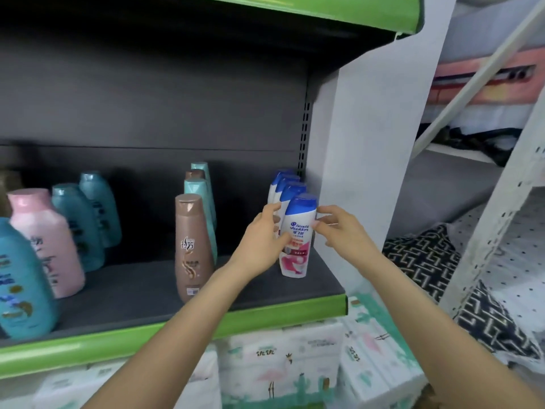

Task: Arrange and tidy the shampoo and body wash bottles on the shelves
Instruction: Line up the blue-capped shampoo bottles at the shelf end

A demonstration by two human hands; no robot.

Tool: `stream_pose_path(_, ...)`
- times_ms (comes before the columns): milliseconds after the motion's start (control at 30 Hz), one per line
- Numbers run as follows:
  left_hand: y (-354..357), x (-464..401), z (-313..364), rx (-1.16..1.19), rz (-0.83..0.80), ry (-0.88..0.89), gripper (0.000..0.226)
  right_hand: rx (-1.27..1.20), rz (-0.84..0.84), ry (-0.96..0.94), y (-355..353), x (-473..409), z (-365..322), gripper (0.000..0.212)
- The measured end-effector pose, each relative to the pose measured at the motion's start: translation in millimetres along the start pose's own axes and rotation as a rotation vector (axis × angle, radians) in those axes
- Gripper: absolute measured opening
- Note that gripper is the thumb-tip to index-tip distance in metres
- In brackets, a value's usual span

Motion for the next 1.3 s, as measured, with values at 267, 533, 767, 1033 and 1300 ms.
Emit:
stream_pose_path(267, 8.7, -13.2, -9.8, 0.091, 0.043, -0.064, 0.033, -0.151, -0.162, -0.135, 3.3, -23.2, 4.7, 0.021)
stream_pose_path(533, 21.6, -5.2, -5.3, 0.170, 0.152, -0.154, 0.034, -0.244, -0.314, -0.195, 7.8, -37.2, 18.0, 0.023)
stream_pose_path(767, 16.0, 8.9, 11.0, 0.144, 0.260, -0.153, 0.038, -0.345, -0.335, -0.206, 4.3, -32.1, 11.5, 0.022)
stream_pose_path(1033, 5.8, 26.5, 31.1, 0.275, 0.136, -0.171, 0.040, -0.566, -0.300, -0.140, -16.7, -28.2, -19.9, 0.023)
stream_pose_path(1300, 5.8, 44.6, 36.3, 0.459, 0.049, -0.249, 0.035, -0.710, -0.419, 0.017, -16.7, -15.2, -7.5, 0.025)
Point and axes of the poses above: each hand's wrist, its own x-axis away from the middle knuckle, its own y-axis out of the palm, z = x × y, the point moved 5 cm from there along -x, towards the middle knuckle, and after that the axes turned 3 degrees about y, right-handed, at the moved point
